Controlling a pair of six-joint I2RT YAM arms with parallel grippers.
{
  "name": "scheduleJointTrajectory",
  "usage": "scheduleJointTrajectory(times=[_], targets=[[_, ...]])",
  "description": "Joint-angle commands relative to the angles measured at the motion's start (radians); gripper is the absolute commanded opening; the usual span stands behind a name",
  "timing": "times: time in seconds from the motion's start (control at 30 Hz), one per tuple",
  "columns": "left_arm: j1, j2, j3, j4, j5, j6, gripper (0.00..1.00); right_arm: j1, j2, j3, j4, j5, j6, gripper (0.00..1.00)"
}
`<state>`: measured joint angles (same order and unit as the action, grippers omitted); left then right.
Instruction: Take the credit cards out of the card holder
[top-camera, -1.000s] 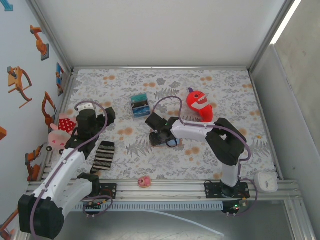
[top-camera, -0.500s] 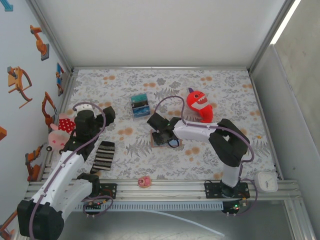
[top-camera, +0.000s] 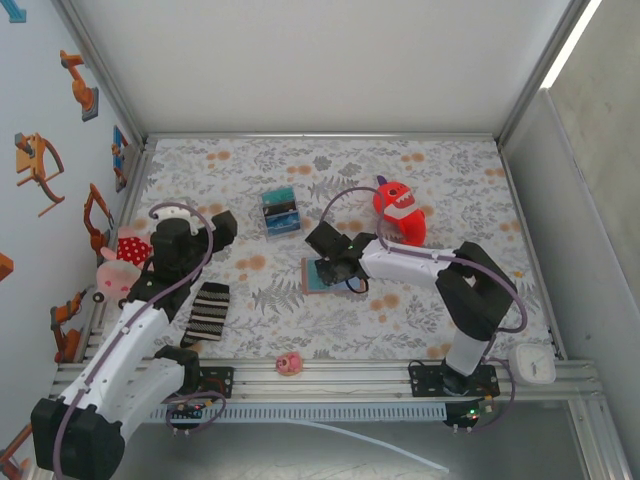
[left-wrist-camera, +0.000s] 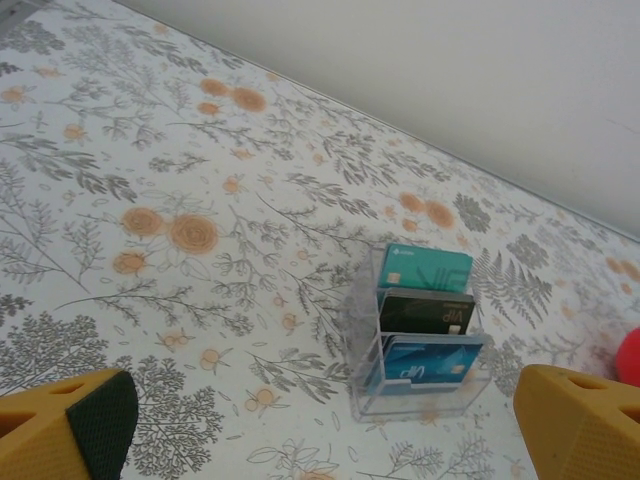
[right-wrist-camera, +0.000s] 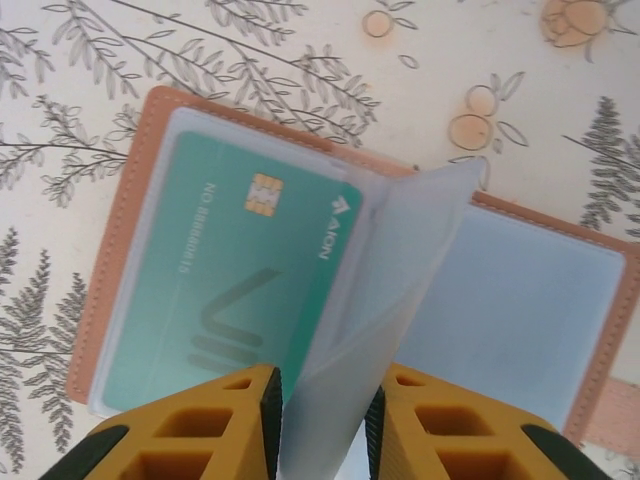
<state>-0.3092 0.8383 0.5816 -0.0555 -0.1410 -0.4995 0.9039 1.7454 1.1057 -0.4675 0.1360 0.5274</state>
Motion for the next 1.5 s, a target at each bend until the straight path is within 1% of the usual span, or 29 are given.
scheduleJointTrajectory(times=[0.0,0.1,0.3,0.43,0.57,0.67,0.9,1.0,1.13,1.23,1.27,1.33,1.47], targets=[[-0.026,0.013,0.027,0.047,0.040,0.047,0.97,-0.016,-0.045,-0.030,-0.028,0.037,0.020,0.29],[-0.053,0.031,0.026,0.063,0.041,0.069,0.97,-0.030,-0.062,-0.049,-0.025,0.039,0.026,0.29],[-0.142,0.085,0.036,0.051,-0.022,0.115,0.97,-0.069,-0.098,-0.102,-0.009,0.035,0.038,0.32],[-0.238,0.135,0.038,0.046,-0.098,0.155,0.97,-0.110,-0.125,-0.153,0.029,0.001,0.054,0.32],[-0.360,0.197,0.040,0.057,-0.195,0.213,0.97,-0.158,-0.162,-0.204,0.063,-0.033,0.063,0.32],[-0.426,0.261,0.046,0.059,-0.240,0.233,0.97,-0.193,-0.203,-0.226,0.067,-0.048,0.063,0.32],[-0.528,0.412,0.060,0.088,-0.246,0.231,0.97,-0.268,-0.336,-0.269,0.069,-0.088,0.094,0.32],[-0.551,0.469,0.059,0.129,-0.222,0.222,0.97,-0.281,-0.376,-0.276,0.088,-0.135,0.113,0.32],[-0.554,0.547,0.066,0.163,-0.169,0.204,0.97,-0.281,-0.382,-0.268,0.135,-0.233,0.134,0.29],[-0.554,0.606,0.074,0.184,-0.147,0.200,0.97,-0.281,-0.353,-0.265,0.179,-0.323,0.152,0.27],[-0.554,0.622,0.077,0.191,-0.141,0.196,0.97,-0.281,-0.339,-0.264,0.192,-0.351,0.156,0.24],[-0.553,0.651,0.078,0.208,-0.128,0.190,0.97,-0.281,-0.311,-0.265,0.223,-0.393,0.171,0.22],[-0.554,0.710,0.094,0.216,-0.105,0.178,0.98,-0.280,-0.241,-0.274,0.319,-0.493,0.218,0.21]])
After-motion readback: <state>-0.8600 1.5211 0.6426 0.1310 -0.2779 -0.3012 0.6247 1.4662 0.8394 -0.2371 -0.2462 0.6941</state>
